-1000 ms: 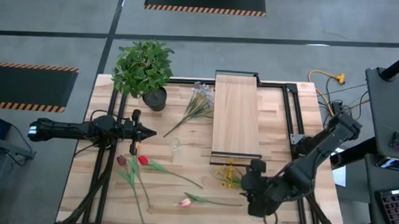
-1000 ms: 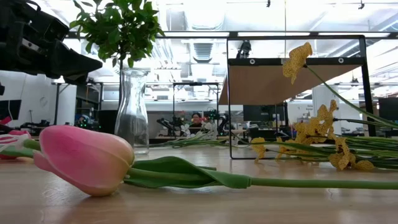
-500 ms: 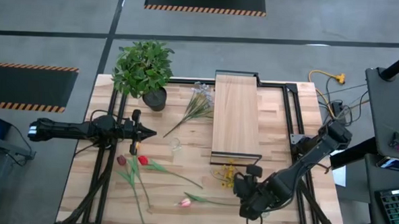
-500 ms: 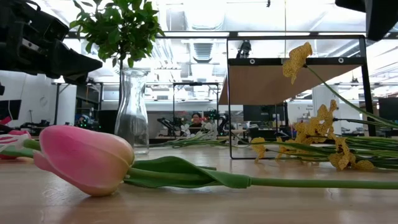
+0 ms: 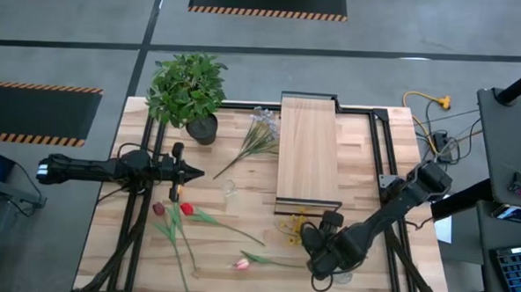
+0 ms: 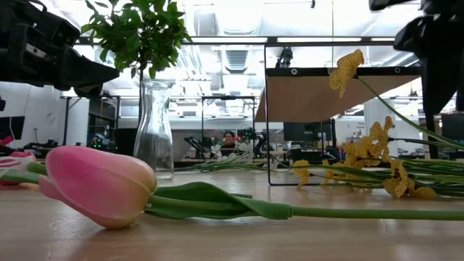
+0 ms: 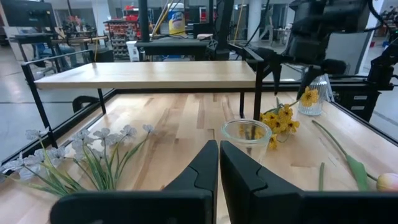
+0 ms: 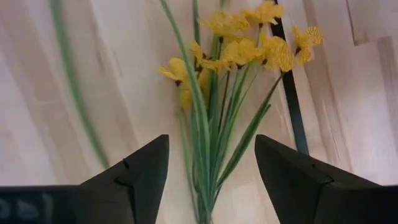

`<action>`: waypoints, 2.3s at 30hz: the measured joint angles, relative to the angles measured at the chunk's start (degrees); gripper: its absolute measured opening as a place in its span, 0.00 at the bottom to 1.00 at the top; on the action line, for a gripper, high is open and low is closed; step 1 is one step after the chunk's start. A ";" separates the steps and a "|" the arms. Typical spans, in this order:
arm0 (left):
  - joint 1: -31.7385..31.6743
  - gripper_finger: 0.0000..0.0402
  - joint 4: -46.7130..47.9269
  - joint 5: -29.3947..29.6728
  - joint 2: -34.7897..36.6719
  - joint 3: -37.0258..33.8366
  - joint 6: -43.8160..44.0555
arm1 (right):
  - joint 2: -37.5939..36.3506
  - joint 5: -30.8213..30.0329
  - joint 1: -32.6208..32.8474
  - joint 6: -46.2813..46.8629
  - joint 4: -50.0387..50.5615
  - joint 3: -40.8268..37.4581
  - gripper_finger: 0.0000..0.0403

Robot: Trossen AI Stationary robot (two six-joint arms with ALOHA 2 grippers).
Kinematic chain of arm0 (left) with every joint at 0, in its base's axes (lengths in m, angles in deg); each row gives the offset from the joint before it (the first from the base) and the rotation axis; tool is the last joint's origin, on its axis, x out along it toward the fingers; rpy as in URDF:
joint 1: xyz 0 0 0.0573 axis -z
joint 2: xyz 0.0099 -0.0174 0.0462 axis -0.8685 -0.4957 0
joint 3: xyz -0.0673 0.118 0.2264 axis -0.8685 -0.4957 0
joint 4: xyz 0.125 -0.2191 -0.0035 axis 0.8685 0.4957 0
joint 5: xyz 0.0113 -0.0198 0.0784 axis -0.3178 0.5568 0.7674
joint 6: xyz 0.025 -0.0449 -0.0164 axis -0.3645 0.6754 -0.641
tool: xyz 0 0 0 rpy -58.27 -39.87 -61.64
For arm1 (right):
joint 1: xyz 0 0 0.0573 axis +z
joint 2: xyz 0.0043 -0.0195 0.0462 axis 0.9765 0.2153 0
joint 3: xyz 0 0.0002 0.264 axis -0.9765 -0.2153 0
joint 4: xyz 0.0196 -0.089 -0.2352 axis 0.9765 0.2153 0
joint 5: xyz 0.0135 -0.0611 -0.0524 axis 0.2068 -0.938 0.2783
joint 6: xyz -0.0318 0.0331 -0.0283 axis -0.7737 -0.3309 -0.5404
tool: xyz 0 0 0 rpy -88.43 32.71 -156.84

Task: Pick and place flowers into a vace then onto a shelf
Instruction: Put the yellow flower into the right transparent vase

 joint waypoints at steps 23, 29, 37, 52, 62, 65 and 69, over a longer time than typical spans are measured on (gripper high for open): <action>0.01 0.00 0.02 0.00 -0.02 0.00 -0.01 | 10.33 2.92 -2.24 -5.23 -1.35 -0.27 0.57; 0.01 0.00 0.01 0.00 0.00 0.00 0.00 | 11.17 2.95 -2.28 -6.19 -1.40 -0.09 0.53; 0.01 0.00 0.02 -0.01 -0.02 0.00 -0.01 | 9.63 3.19 -2.35 -3.61 -1.27 -0.38 0.38; 0.01 0.00 0.02 -0.01 -0.02 0.00 0.01 | 9.62 7.10 -2.46 -5.92 -1.12 -0.01 0.04; 0.00 0.00 0.01 0.01 -0.02 0.00 0.00 | 9.51 7.07 -2.55 -7.95 3.77 3.79 0.02; -0.01 0.00 0.02 0.01 -0.01 0.00 -0.01 | 9.48 7.04 -2.55 -8.68 5.41 5.49 0.02; 0.00 0.00 0.01 0.00 -0.02 0.00 0.00 | 9.48 6.89 -2.55 -9.83 7.79 8.07 0.02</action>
